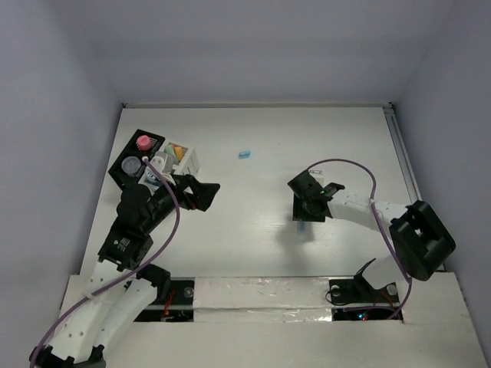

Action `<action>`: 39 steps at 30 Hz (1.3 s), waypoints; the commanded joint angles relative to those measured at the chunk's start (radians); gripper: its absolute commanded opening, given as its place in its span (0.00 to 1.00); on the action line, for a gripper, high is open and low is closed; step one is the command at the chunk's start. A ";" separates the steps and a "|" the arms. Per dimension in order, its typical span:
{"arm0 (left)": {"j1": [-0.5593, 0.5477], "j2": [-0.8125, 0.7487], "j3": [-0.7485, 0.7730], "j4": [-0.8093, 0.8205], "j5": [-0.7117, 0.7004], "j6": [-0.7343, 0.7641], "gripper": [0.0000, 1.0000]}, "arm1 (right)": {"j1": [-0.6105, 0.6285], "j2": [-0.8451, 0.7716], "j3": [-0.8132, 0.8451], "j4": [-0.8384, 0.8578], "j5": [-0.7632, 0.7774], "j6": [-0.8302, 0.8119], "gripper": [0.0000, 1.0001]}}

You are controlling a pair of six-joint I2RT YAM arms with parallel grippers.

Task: Sort the stationery into containers
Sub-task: Pick up the pen from the center of the board.

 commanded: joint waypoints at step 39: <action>-0.258 0.392 -0.226 0.600 -0.064 -0.354 0.79 | 0.121 -0.042 0.191 0.693 -0.342 -0.033 0.00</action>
